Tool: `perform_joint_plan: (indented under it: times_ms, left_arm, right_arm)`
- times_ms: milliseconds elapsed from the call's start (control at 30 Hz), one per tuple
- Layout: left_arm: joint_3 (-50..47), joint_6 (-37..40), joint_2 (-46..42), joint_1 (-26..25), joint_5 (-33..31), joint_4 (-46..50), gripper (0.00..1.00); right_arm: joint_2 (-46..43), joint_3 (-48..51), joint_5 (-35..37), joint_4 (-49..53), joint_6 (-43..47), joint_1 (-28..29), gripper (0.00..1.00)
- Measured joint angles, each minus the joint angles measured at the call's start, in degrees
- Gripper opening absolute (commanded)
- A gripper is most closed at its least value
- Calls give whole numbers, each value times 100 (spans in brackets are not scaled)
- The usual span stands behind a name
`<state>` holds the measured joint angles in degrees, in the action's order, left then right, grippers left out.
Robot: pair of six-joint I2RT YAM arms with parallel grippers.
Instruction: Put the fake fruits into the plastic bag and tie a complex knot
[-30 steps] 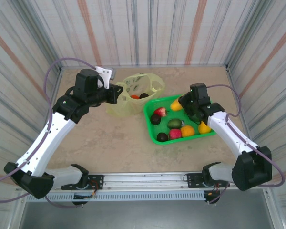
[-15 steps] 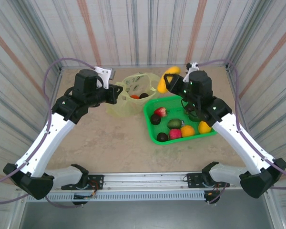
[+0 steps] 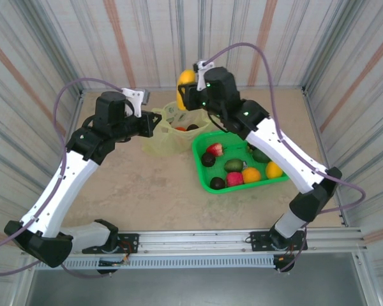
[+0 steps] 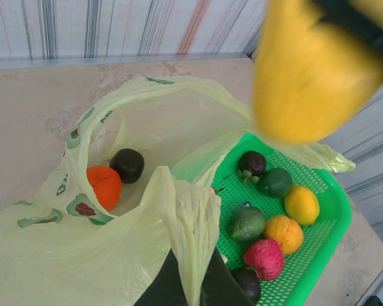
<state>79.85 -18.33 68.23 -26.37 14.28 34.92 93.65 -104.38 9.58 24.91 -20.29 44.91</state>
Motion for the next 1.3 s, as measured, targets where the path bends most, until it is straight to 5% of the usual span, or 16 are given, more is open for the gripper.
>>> perform_joint_plan:
  times_ms: [467, 800, 933, 1067, 1300]
  left_arm:
    - [0, -173, 0, 168, 232, -46, 0]
    - [0, -280, 2, 289, 385, -48, 0]
    - [0, -321, 7, 365, 442, -52, 0]
    - [0, -358, 35, 393, 487, -68, 0]
    - [0, -367, 72, 431, 549, -68, 0]
  right_arm:
    - [761, 273, 1674, -485, 1189, 496, 44]
    - [1038, 1060, 1777, -1591, 1727, 468, 48]
    - [1211, 1167, 1698, -1703, 1738, 396, 66]
    - [1252, 1167, 1552, -1716, 1620, 299, 72]
    - [1202, 1176, 1084, -1672, 1307, 195, 54]
